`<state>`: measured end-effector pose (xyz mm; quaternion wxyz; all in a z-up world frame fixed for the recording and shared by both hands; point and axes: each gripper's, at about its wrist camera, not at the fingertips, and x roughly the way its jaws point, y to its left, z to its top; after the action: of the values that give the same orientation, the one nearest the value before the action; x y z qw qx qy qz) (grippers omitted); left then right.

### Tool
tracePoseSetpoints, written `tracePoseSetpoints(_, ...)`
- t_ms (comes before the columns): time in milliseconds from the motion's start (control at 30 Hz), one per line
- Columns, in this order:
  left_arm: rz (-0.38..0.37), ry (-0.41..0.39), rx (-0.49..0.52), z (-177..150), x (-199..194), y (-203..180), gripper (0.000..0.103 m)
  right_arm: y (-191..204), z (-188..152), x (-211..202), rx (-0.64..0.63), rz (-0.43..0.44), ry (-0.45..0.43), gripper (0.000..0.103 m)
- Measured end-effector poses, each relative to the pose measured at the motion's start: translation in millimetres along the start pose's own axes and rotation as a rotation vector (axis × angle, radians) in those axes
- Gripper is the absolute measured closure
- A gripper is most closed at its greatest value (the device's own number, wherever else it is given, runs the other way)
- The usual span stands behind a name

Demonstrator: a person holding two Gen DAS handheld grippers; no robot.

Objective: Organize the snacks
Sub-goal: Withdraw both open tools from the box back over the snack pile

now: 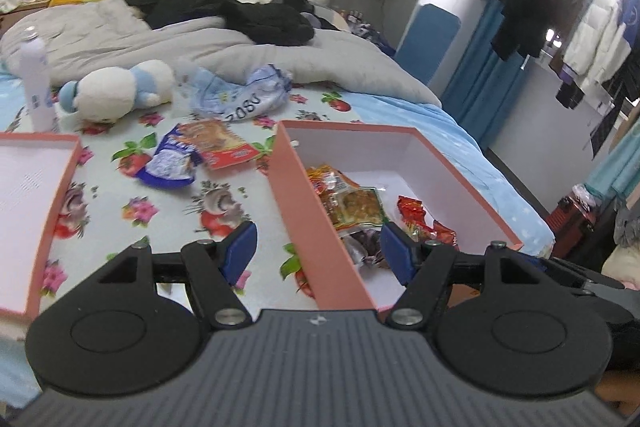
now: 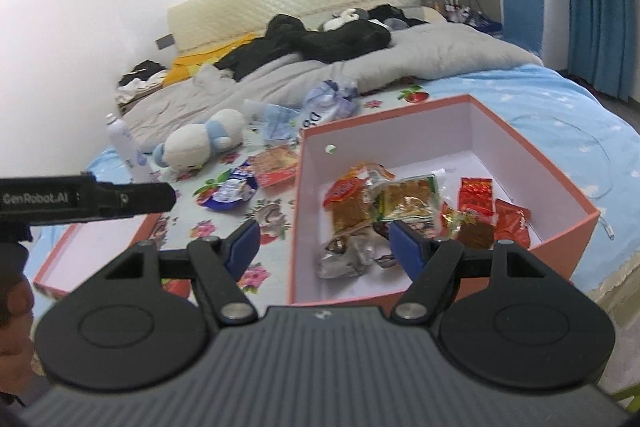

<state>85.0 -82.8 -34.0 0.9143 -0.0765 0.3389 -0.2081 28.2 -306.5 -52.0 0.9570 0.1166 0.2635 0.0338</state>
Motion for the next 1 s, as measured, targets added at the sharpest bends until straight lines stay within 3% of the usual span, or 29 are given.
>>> tracePoseSetpoints(400,0.102,-0.001,-0.043,-22.1,-22.8,28.6,0.029,27.8,-17.8,-2.2,-0.051,0.059,0.011,0.030)
tracePoseSetpoints(1000,0.114,0.052,-0.119,-41.8,4.6,79.1,0.029,62.3,-37.2,22.5,-0.144,0.059,0.046,0.030)
